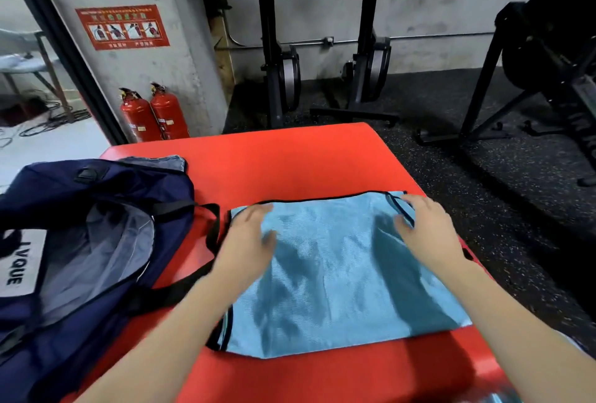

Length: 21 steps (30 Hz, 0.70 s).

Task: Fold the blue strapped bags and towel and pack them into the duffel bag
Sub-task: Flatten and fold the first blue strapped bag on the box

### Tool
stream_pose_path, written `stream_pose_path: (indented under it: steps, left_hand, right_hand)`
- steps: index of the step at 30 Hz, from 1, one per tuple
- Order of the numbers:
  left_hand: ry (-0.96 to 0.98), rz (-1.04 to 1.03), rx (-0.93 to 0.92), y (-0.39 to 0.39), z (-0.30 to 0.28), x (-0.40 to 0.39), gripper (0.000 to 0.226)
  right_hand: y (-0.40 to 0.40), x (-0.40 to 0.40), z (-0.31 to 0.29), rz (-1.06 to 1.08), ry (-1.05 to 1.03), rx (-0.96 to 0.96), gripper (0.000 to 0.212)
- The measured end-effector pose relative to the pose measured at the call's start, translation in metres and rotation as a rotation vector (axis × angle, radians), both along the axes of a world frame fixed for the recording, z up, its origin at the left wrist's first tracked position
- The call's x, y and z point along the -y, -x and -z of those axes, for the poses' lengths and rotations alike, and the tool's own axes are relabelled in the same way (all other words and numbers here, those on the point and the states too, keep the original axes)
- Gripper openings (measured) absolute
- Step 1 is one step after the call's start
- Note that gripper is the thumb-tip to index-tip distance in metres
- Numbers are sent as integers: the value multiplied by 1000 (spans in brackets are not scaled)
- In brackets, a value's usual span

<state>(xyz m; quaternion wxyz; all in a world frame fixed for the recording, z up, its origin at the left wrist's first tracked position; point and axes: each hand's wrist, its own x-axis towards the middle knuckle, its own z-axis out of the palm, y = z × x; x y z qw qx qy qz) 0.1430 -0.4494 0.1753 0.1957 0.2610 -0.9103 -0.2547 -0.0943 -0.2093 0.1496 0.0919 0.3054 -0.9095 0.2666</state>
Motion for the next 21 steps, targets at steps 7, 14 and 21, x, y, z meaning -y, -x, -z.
stream_pose_path:
  steps: [7,14,21]
  left_hand:
    - [119,23,471,-31,46,-92,65]
    - [234,-155,488,-63,55,-71,97]
    - [262,210,437,-19,41,-1,108]
  right_hand:
    - [-57,-27,19,-356,-353,5,79]
    - [-71,-54,27,-217,-533,49,97]
    - [-132,-57,25,92,-493,258,101]
